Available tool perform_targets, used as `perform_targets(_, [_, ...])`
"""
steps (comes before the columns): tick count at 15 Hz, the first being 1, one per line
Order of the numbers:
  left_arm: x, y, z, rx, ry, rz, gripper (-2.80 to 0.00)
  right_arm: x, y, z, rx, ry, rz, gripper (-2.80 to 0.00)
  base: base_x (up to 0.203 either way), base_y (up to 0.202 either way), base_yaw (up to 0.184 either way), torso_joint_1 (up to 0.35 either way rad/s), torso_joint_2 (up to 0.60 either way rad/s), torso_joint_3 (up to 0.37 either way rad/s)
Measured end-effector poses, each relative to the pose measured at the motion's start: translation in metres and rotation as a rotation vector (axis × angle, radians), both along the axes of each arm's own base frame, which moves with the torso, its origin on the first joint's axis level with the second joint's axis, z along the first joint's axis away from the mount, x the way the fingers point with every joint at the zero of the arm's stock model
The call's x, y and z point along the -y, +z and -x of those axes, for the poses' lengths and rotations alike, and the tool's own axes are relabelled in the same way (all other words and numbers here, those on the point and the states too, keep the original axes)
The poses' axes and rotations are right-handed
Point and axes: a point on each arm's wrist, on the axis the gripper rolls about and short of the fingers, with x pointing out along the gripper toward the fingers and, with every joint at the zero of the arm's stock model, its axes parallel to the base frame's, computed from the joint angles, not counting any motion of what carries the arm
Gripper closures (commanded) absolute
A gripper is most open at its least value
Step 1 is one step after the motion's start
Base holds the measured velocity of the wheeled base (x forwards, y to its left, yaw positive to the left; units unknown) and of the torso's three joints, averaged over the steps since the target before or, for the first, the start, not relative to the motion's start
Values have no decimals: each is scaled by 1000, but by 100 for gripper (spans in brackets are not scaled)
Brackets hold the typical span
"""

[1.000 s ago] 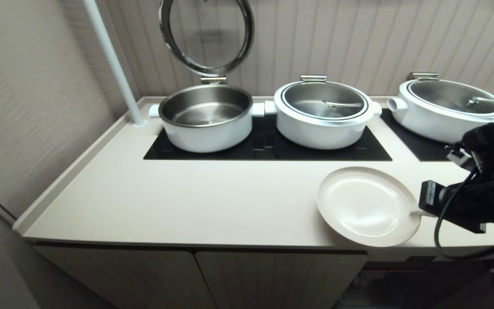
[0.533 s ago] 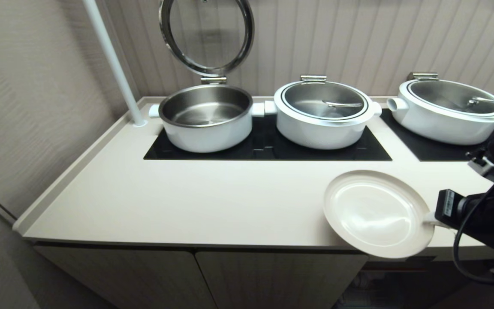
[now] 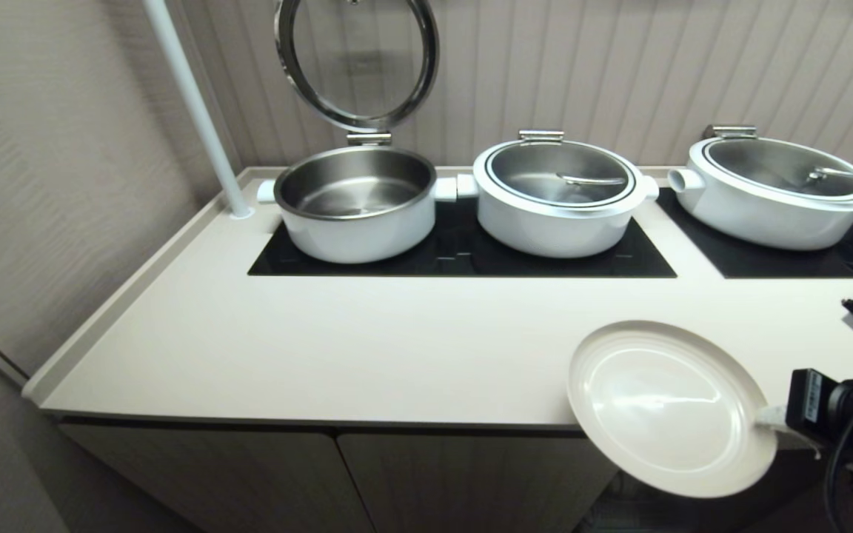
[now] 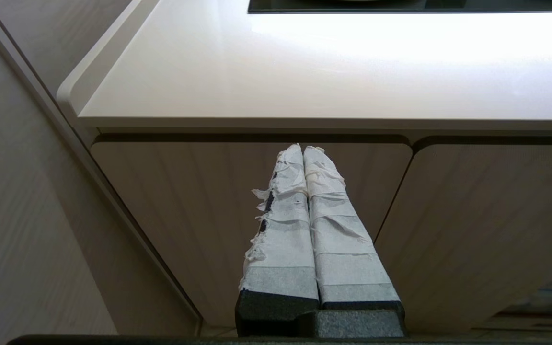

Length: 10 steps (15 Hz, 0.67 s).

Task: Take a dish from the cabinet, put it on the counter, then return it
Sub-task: Pick up the plate from the table, then put it back into the cabinet

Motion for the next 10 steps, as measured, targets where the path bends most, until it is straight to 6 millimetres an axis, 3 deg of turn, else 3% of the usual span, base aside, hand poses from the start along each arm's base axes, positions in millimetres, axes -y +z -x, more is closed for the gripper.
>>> perform_targets(10, [0, 0, 0, 0, 0, 0, 0, -1, -26, 63, -16, 59, -18, 0, 0, 0, 0, 0, 0, 0])
